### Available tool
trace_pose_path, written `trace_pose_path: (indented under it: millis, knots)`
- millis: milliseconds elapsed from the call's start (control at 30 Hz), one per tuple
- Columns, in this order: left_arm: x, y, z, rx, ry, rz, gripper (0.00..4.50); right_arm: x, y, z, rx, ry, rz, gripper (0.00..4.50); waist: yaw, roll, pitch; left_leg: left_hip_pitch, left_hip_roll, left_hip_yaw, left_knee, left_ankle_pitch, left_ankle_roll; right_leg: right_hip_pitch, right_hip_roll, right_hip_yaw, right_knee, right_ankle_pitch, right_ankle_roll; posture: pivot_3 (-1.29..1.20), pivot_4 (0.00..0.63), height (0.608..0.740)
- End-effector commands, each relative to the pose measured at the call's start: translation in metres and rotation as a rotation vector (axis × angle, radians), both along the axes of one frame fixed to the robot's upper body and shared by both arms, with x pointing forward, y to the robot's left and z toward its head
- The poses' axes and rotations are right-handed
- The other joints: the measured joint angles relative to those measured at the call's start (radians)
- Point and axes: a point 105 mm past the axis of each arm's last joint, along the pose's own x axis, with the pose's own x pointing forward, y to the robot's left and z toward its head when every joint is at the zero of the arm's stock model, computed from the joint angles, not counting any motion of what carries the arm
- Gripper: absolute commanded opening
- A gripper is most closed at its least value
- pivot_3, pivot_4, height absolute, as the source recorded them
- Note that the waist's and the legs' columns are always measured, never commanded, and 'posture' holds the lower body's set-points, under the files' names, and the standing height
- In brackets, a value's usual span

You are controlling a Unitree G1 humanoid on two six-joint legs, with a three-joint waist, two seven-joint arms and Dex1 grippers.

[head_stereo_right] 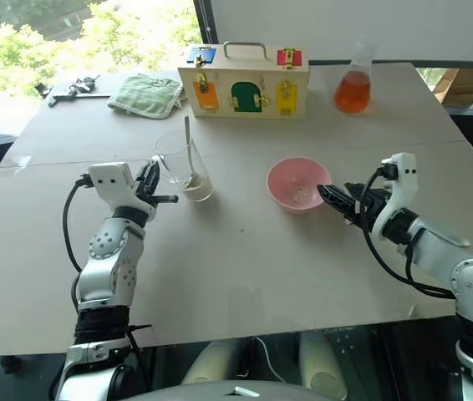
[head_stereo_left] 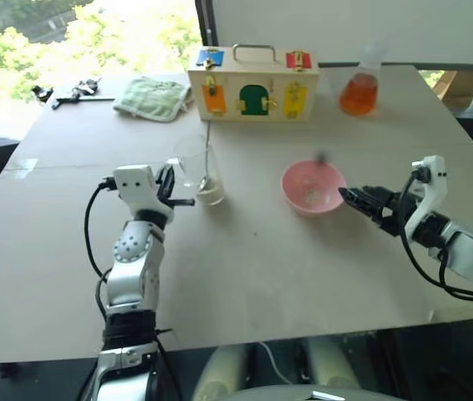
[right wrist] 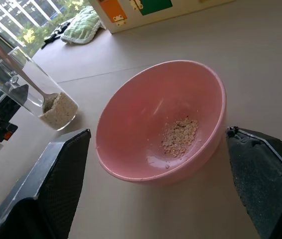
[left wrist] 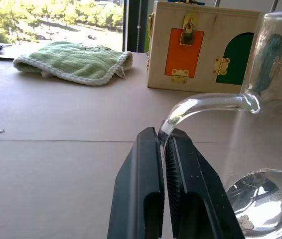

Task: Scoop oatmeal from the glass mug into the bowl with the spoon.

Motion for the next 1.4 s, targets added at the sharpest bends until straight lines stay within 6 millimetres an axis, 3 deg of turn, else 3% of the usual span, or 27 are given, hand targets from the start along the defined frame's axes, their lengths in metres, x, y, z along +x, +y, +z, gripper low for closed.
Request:
trace_pose_path:
  millis: [33,133,300,600,733,867,1033,1200,1400]
  knots:
    - [-0.003,-0.002,0.019,0.016,-0.075,-0.003,1.36,-0.002,0.003,0.007,-0.013,-0.069,0.005,4.44,0.002,0.000,0.000,0.000,0.000,0.000,0.000,0.000,0.000,0.000,0.000,0.000,0.000,0.000,0.000,0.00,0.150,0.740]
    - [-0.002,-0.005,0.016,0.026,-0.071,-0.014,2.80,0.000,0.003,0.007,-0.015,-0.078,0.002,4.44,0.007,0.000,0.000,0.000,0.000,0.000,0.000,0.000,0.000,0.000,0.000,0.000,0.000,0.000,0.000,0.00,0.150,0.740]
    - [-0.008,-0.003,0.016,0.044,-0.070,-0.013,4.41,-0.001,0.004,0.007,-0.023,-0.085,0.009,4.44,0.017,0.000,0.000,0.000,0.000,0.000,0.000,0.000,0.000,0.000,0.000,0.000,-0.001,0.000,0.000,0.00,0.150,0.740]
    - [-0.037,0.010,0.010,0.093,-0.032,-0.006,4.47,-0.015,0.003,-0.013,-0.092,-0.077,0.072,4.44,0.017,0.000,0.000,0.000,0.000,0.000,-0.001,0.000,0.000,0.000,0.000,0.000,-0.002,0.000,0.000,0.00,0.150,0.740]
    - [-0.063,0.007,0.003,0.119,0.025,-0.095,4.47,-0.021,-0.014,-0.032,-0.161,-0.129,0.033,4.44,0.017,0.000,0.000,0.001,0.000,0.000,-0.001,0.000,0.000,0.001,0.000,0.000,-0.003,0.000,0.000,0.00,0.150,0.740]
    - [-0.096,-0.016,-0.017,0.191,0.143,-0.313,4.47,-0.035,-0.030,-0.051,-0.266,-0.165,0.059,4.44,0.018,0.001,0.000,0.013,0.001,0.000,-0.005,-0.001,0.001,0.014,0.000,0.000,-0.007,0.000,0.000,0.00,0.150,0.740]
    - [-0.131,-0.015,-0.052,0.290,0.294,-0.426,4.47,-0.063,-0.046,-0.084,-0.358,-0.181,0.165,4.44,0.022,0.003,0.000,0.033,0.002,-0.001,-0.019,-0.005,0.007,0.034,0.000,0.000,-0.022,0.000,0.000,0.00,0.150,0.740]
    - [-0.144,-0.007,-0.069,0.275,0.329,-0.417,4.47,-0.075,-0.055,-0.100,-0.383,-0.207,0.209,4.44,0.023,0.003,0.000,0.033,0.002,-0.001,-0.019,-0.005,0.007,0.034,0.000,0.000,-0.023,0.000,0.000,0.00,0.150,0.740]
    - [-0.149,-0.013,-0.070,0.316,0.282,-0.432,4.47,-0.074,-0.059,-0.098,-0.373,-0.253,0.231,4.44,0.027,0.003,0.001,0.032,0.003,-0.001,-0.019,-0.006,0.007,0.035,0.000,-0.001,-0.027,0.000,0.000,0.00,0.150,0.740]
